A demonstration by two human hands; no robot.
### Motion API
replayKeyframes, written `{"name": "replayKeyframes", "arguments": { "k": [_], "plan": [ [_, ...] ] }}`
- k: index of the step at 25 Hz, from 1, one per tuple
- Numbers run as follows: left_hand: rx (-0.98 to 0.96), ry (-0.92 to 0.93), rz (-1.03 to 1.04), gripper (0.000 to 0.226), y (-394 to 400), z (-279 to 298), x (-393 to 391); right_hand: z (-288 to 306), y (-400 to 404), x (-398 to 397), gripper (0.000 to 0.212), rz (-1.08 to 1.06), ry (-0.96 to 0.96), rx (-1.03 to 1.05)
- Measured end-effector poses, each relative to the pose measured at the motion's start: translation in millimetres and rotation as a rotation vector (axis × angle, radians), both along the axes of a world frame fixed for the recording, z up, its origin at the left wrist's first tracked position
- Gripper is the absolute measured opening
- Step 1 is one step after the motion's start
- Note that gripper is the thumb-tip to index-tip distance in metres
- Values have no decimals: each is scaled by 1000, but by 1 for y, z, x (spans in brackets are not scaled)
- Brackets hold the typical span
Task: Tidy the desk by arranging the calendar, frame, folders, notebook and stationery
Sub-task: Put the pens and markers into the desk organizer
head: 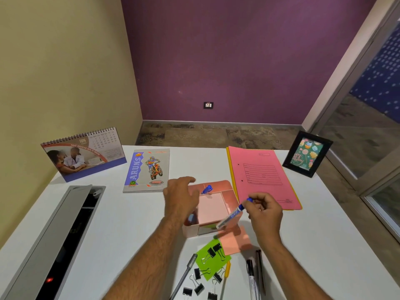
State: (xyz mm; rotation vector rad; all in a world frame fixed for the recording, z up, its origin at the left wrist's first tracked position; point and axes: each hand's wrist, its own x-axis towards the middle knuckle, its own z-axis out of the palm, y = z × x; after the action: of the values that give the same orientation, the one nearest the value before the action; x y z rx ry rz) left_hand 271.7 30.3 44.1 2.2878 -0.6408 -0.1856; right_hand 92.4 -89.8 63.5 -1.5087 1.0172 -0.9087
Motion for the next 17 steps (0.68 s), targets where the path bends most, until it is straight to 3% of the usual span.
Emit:
{"name": "replayKeyframes", "arguments": {
  "k": [3, 5, 9, 13, 17],
  "plan": [
    [-156, 5, -481, 52, 1, 15, -19, 20, 3, 13, 30, 45, -32, -79],
    [-197, -73, -651, 54, -5, 23, -34, 25, 8, 19, 30, 92, -33, -135],
    [-324, -152, -600, 35, -17, 29, -48, 22, 13, 18, 27, 151, -53, -100],
    [-301, -74, -499, 36, -10, 29, -44, 12, 8, 2, 19, 230, -75, 82],
    [-400, -21, -321, 43, -5, 34, -33, -26, -4, -26, 15, 213, 387, 225]
  ]
}}
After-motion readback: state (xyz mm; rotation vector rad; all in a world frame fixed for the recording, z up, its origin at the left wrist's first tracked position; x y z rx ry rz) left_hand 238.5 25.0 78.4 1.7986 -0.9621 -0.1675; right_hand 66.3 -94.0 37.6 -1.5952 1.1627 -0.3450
